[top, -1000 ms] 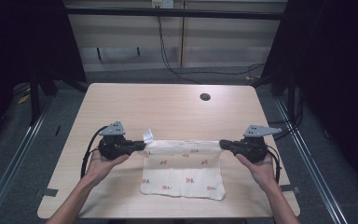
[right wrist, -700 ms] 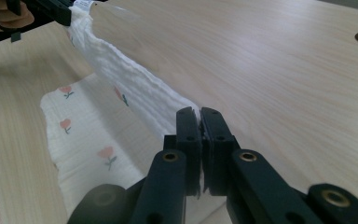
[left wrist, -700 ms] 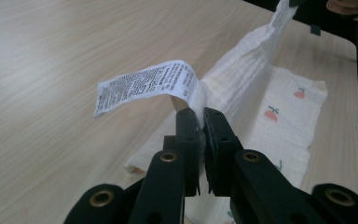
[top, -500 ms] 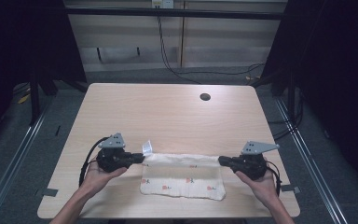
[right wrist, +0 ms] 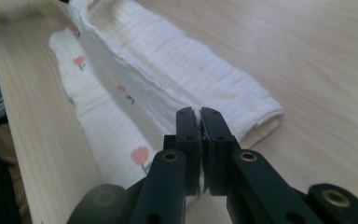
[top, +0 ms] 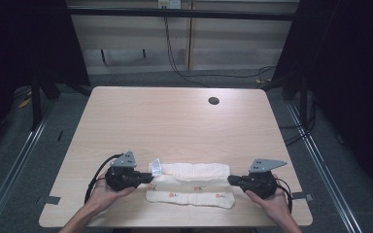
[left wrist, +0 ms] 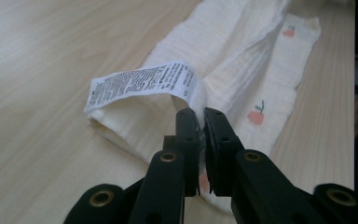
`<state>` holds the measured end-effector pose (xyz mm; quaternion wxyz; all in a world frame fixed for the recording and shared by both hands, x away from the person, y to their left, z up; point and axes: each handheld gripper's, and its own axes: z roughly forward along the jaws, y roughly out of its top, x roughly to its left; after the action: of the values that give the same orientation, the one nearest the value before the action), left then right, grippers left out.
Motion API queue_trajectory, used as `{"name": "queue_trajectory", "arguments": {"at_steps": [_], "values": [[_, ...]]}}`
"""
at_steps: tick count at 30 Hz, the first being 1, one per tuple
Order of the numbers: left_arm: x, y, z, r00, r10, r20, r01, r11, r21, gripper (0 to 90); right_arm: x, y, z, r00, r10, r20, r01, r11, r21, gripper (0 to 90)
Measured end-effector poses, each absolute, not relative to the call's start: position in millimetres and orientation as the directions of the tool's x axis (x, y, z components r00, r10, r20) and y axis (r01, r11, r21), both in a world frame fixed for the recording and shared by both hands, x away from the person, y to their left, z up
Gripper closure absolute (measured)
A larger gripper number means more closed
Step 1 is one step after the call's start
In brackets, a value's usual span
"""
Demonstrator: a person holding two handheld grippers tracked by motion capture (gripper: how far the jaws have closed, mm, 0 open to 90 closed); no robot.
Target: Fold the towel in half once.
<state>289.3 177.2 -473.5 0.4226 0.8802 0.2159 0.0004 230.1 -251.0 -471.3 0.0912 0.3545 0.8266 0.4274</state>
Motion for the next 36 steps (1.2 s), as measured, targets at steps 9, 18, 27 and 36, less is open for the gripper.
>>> {"name": "queue_trajectory", "arguments": {"at_steps": [9,18,27,36], "values": [[280.0,179.7,-477.0,0.914,0.348,-0.209,0.382,-0.56,0.735,77.1,220.6,-249.8,-479.9,-0.737,0.653,0.175,0.531,0.399,0.747,80.7],[269.7,187.0,-476.5,0.914,0.339,-0.222,0.387,-0.571,0.724,70.9,210.2,-251.0,-480.7,-0.741,0.644,0.19,0.548,0.417,0.725,74.0],[282.8,193.0,-467.6,0.9,0.377,-0.218,0.4,-0.515,0.758,66.8,218.0,-250.1,-474.8,-0.724,0.668,0.17,0.541,0.398,0.741,68.7],[310.3,168.9,-475.8,0.898,0.402,-0.177,0.396,-0.567,0.722,69.7,263.4,-241.9,-470.8,-0.669,0.733,0.12,0.555,0.386,0.737,56.9]]}}
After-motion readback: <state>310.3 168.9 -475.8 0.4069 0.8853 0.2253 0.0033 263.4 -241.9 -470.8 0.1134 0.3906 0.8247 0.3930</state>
